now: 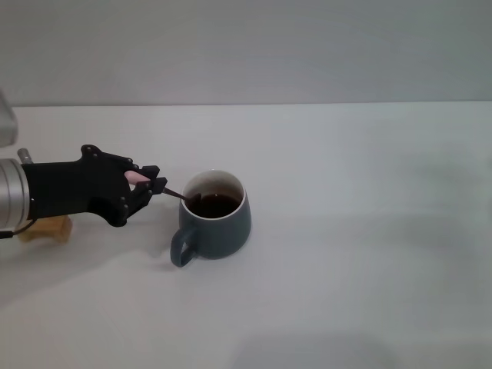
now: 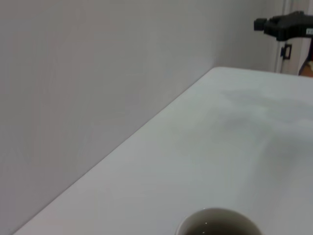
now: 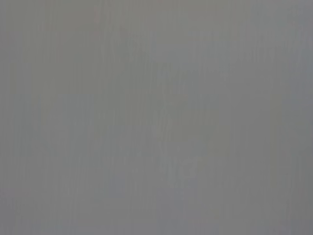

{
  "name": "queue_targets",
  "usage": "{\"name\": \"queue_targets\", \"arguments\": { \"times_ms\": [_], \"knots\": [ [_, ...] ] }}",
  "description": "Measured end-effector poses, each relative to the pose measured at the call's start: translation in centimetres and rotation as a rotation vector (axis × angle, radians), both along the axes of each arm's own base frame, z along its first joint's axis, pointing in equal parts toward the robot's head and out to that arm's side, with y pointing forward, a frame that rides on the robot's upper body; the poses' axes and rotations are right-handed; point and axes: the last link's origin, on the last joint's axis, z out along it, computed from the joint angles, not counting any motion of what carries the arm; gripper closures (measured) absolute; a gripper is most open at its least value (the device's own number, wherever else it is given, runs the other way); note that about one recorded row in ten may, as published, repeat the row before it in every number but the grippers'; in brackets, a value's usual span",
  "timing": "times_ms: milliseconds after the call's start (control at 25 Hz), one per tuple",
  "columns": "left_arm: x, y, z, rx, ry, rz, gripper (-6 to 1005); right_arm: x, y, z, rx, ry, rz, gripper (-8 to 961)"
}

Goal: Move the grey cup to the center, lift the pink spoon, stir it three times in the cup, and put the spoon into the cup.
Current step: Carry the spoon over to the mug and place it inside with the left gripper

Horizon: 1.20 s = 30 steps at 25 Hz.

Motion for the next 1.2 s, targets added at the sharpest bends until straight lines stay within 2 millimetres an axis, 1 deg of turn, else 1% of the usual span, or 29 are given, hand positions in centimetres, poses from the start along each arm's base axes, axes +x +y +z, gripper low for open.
{"name": "queue_targets", "arguments": {
  "times_ms": [40,160,320,360,560,720,960,1200],
  "knots": [
    [0.0,0.0,0.0,0.0,0.0,0.0,854,0.0,-0.1,0.0,0.001,0.0,0.0,903],
    [0.9,-0.1,-0.4,0.012,0.035,-0.025,854,0.0,-0.3,-0.1,-0.002,0.0,0.001,902],
    [1.3,-0.1,-0.5,0.018,0.043,-0.035,854,0.0,-0.4,-0.2,-0.005,-0.001,0.003,902],
    [1.9,-0.1,-0.8,0.024,0.051,-0.052,854,0.0,-0.4,-0.2,-0.005,-0.001,0.004,902],
    [2.9,0.1,-1.7,0.052,0.076,-0.076,854,0.1,-0.5,-0.2,-0.004,-0.002,0.004,903],
    [3.3,-0.2,-2.1,0.074,0.116,-0.086,855,0.2,-0.7,-0.1,-0.002,-0.002,0.0,903],
    [3.6,-0.7,-1.9,0.114,0.111,-0.091,855,0.3,-0.8,-0.1,0.001,-0.002,0.0,902],
    [3.6,-1.1,-2.4,0.141,0.15,-0.093,855,0.2,-0.8,0.0,0.0,-0.004,0.003,903]
  ]
}}
